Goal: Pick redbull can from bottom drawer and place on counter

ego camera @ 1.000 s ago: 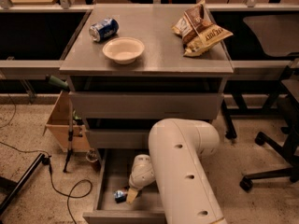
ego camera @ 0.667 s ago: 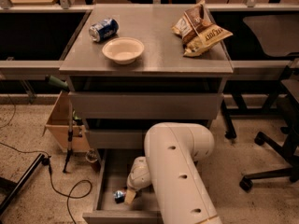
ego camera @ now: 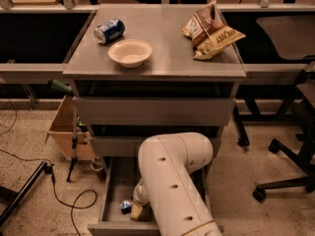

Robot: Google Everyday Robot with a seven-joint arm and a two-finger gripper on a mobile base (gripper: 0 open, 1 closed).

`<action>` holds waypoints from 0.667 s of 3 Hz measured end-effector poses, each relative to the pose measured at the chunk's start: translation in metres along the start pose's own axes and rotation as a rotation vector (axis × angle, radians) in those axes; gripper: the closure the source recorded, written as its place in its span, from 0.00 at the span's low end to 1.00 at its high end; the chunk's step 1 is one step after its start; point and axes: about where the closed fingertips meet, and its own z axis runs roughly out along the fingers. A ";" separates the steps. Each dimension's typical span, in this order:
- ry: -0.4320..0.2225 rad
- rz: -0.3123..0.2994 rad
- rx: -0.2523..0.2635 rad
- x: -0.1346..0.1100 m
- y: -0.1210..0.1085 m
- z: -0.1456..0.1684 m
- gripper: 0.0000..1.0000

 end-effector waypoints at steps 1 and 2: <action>-0.028 0.000 -0.027 0.011 0.008 0.016 0.00; -0.056 -0.001 -0.043 0.018 0.009 0.024 0.16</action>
Offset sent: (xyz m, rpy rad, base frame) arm 0.0178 -0.0179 -0.0424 0.0983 0.0491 0.0341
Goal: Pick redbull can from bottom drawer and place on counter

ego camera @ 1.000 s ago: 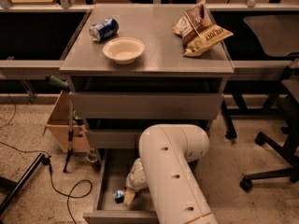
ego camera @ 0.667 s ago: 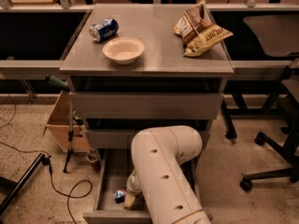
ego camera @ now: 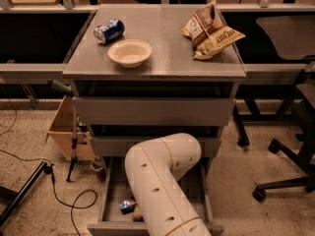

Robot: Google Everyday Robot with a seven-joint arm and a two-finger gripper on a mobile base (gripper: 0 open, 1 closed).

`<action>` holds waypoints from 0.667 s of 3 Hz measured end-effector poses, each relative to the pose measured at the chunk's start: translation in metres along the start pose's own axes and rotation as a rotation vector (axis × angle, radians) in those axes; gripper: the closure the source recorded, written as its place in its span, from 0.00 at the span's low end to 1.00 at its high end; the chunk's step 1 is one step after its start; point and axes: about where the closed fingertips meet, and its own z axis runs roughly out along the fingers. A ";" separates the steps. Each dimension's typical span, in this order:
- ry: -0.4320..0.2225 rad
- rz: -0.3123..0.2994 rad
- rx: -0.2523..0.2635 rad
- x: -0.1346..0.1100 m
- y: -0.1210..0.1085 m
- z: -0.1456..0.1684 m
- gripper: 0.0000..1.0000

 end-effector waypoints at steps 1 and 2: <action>-0.026 0.007 -0.004 0.006 -0.006 0.001 0.47; -0.026 0.007 -0.004 0.004 -0.006 -0.003 0.71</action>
Offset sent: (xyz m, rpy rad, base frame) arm 0.0277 -0.0214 0.0006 0.0534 -0.0074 -0.0365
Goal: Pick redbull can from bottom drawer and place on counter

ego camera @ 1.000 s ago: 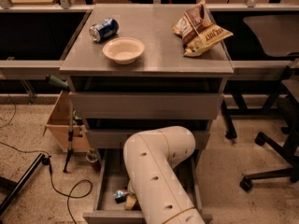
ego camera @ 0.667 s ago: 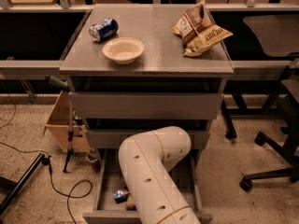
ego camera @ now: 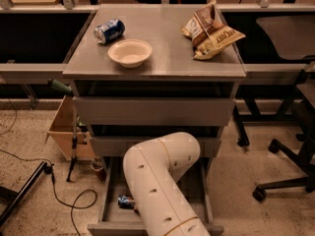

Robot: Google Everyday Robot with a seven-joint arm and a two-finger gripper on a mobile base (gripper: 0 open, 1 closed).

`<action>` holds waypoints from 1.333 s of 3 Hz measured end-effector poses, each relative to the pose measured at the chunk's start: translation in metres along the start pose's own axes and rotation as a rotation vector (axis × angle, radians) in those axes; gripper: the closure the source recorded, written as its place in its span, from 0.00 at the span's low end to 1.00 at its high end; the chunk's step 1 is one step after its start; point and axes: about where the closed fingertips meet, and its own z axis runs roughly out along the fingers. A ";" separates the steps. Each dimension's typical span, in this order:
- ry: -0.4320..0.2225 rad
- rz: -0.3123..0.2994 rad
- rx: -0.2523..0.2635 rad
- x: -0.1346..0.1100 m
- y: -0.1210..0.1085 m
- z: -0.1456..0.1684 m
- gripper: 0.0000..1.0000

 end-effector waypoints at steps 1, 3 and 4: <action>-0.020 0.022 0.026 0.005 -0.010 -0.014 0.94; 0.003 0.065 0.070 0.028 -0.006 -0.110 1.00; 0.069 0.090 0.092 0.044 0.004 -0.174 1.00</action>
Offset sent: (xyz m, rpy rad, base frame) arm -0.0104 -0.0648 0.0736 0.0565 -0.0420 -0.1340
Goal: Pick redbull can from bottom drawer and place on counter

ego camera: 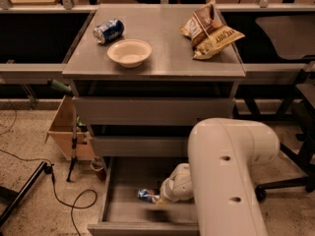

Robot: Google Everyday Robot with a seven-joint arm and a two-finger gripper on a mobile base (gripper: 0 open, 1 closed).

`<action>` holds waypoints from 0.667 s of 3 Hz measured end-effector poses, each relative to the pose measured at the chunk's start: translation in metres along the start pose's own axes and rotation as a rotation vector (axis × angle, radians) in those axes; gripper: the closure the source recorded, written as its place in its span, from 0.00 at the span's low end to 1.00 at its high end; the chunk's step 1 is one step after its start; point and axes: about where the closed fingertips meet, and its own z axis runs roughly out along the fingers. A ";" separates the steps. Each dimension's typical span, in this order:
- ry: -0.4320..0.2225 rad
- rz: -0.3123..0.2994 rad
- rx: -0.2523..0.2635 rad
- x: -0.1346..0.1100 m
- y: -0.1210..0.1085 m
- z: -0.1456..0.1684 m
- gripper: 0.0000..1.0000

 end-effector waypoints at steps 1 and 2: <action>0.133 0.087 0.026 0.026 0.020 -0.088 1.00; 0.271 0.156 0.046 0.041 0.048 -0.153 1.00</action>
Offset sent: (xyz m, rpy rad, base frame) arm -0.1082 -0.1088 0.2481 -0.4005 0.0487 -0.2895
